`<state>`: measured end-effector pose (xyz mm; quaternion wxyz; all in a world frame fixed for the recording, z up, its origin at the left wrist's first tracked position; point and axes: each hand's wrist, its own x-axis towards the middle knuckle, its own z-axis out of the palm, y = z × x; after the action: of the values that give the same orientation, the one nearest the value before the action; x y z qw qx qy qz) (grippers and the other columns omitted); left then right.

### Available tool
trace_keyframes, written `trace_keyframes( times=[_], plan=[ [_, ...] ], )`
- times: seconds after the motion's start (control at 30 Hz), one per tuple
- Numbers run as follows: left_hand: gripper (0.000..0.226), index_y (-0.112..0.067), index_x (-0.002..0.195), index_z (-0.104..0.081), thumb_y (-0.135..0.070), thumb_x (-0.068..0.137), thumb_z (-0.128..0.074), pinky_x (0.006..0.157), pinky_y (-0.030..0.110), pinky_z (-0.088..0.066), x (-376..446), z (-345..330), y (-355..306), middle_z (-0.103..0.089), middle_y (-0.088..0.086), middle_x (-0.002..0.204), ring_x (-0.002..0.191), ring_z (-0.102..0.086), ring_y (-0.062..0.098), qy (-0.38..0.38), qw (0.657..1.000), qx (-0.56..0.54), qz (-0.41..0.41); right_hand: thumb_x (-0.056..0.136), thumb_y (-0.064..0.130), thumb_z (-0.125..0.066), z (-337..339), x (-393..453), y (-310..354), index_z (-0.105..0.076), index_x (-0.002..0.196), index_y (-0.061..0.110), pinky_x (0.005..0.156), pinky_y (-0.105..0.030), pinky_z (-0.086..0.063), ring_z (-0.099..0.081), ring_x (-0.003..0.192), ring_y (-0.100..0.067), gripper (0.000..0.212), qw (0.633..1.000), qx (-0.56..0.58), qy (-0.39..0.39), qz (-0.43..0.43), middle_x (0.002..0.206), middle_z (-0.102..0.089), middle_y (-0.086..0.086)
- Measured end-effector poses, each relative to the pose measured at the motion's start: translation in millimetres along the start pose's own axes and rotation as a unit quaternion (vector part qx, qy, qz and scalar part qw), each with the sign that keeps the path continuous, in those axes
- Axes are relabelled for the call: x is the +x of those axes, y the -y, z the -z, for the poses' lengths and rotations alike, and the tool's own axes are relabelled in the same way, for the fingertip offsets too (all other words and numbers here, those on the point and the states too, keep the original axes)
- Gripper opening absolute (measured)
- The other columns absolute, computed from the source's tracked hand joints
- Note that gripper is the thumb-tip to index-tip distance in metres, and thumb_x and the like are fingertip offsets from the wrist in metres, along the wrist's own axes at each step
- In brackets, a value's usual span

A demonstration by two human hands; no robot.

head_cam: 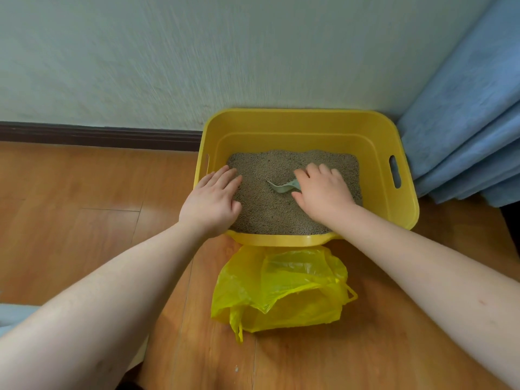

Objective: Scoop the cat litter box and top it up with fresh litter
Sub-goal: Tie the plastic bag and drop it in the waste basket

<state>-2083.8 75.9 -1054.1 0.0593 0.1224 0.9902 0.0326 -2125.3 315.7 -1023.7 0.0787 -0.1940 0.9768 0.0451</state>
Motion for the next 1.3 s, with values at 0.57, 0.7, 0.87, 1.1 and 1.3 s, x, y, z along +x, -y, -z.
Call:
trace_keyframes(
  times=[0.57, 0.7, 0.87, 1.1, 1.3],
  plan=[
    [0.06, -0.015, 0.15, -0.032, -0.034, 0.094, -0.022, 0.116, 0.039, -0.02, -46, 6, -21, -0.039, 0.008, 0.153, 0.144, -0.028, 0.022, -0.014, 0.995, -0.039, -0.088, 0.093, 0.031, -0.045, -28, -123, 10, -0.069, 0.091, 0.019, 0.073, -0.037, -0.043, -0.059, 0.089, -0.024, 0.027, 0.969, 0.135, -0.155, 0.137, 0.093, -0.063, 0.002],
    [0.061, -0.014, 0.15, -0.033, -0.045, 0.102, -0.011, 0.117, 0.039, -0.022, -56, 5, -32, -0.037, 0.006, 0.154, 0.146, -0.025, 0.02, -0.019, 0.986, -0.033, -0.162, 0.096, 0.042, -0.041, -46, -147, 9, -0.068, 0.1, 0.02, 0.074, -0.035, -0.042, -0.06, 0.09, -0.023, 0.035, 0.972, 0.147, -0.135, 0.126, 0.094, -0.065, 0.003],
    [0.075, -0.007, 0.15, -0.03, -0.059, 0.096, -0.022, 0.117, 0.041, -0.023, -80, 7, -63, -0.031, 0.011, 0.157, 0.147, -0.022, 0.023, -0.009, 0.945, -0.057, -0.321, 0.088, 0.066, -0.039, -61, -171, 3, -0.062, 0.119, 0.017, 0.083, -0.036, -0.047, -0.06, 0.102, -0.021, 0.062, 0.984, 0.12, -0.058, 0.118, 0.11, -0.065, 0.001],
    [0.095, -0.015, 0.143, -0.043, -0.066, 0.067, -0.067, 0.11, 0.05, -0.036, -151, -33, -54, -0.042, 0.014, 0.149, 0.139, -0.038, 0.034, 0.07, 0.964, 0.05, -0.25, 0.07, 0.041, -0.079, -89, -189, -9, -0.065, 0.109, 0.018, 0.077, -0.036, -0.046, -0.061, 0.088, -0.024, 0.047, 0.989, 0.087, -0.068, 0.094, 0.095, -0.065, 0.001],
    [0.05, -0.019, 0.095, -0.059, -0.021, 0.05, -0.083, 0.07, 0.044, -0.054, -153, -53, -50, -0.06, 0.008, 0.122, 0.115, -0.058, 0.035, 0.11, 0.987, 0.024, -0.118, 0.046, 0.018, -0.089, -98, -192, 0, -0.054, 0.086, 0.019, 0.056, -0.032, -0.048, -0.062, 0.065, -0.027, 0.053, 0.989, 0.126, -0.073, 0.038, 0.077, -0.061, -0.001]
  ],
)
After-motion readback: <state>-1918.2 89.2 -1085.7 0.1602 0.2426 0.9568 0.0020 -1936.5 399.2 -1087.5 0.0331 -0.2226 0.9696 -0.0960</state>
